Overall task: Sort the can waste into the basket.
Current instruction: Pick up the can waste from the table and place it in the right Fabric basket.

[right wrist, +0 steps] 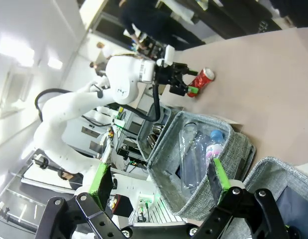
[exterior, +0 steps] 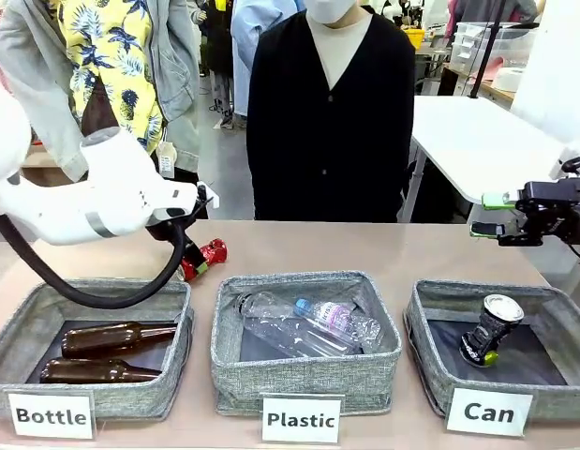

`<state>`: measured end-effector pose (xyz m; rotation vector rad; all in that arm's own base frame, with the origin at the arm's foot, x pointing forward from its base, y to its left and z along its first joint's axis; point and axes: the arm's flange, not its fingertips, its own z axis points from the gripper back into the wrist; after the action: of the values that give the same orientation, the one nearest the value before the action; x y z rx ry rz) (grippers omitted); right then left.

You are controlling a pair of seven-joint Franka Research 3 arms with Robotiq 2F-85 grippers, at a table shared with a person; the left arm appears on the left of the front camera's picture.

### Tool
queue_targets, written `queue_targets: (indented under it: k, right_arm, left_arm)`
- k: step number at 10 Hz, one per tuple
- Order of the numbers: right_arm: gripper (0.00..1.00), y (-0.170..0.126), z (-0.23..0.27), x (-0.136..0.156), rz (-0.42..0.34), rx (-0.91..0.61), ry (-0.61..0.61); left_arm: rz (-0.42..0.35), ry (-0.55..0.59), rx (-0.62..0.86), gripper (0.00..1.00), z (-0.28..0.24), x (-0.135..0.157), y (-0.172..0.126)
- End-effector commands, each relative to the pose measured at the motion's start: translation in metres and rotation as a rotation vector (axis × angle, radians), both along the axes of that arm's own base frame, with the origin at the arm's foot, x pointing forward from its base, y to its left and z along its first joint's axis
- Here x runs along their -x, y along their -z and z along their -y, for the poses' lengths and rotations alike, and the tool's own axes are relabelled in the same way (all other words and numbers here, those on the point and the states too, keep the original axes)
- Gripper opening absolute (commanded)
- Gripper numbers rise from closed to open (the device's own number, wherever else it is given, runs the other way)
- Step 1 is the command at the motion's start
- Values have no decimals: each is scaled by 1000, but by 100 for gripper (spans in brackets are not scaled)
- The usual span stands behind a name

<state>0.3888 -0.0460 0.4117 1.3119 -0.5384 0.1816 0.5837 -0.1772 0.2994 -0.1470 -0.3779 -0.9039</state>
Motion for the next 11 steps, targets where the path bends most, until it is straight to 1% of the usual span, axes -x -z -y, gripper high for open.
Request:
queue_targets:
  k: [1, 3, 4, 5, 6, 7, 8, 9, 11]
  right_arm:
    - [100, 0, 1, 3, 21, 5, -14]
    - [100, 0, 1, 3, 21, 5, -14]
    - [100, 0, 1, 3, 21, 5, -14]
    - [100, 0, 1, 3, 21, 5, -14]
    - [100, 0, 1, 3, 21, 5, -14]
    - [100, 0, 1, 3, 21, 5, -14]
    - [100, 0, 1, 3, 21, 5, -14]
    - [100, 0, 1, 3, 21, 5, -14]
    - [100, 0, 1, 3, 21, 5, -14]
  left_arm:
    - [-43, 0, -12, 100, 7, -9, 4]
    - [-71, 3, -13, 100, 7, -12, 11]
    - [-105, 15, -7, 100, 8, -12, 12]
    - [-93, 32, -17, 42, 8, -11, 12]
    - [-93, 52, -5, 42, 10, -8, 11]
    - [-76, 68, 1, 0, 11, -7, 10]
    - [-67, 78, 0, 37, 11, -5, 9]
    - [-58, 90, 7, 0, 12, -3, 8]
    - [-46, 104, 23, 0, 12, 1, 6]
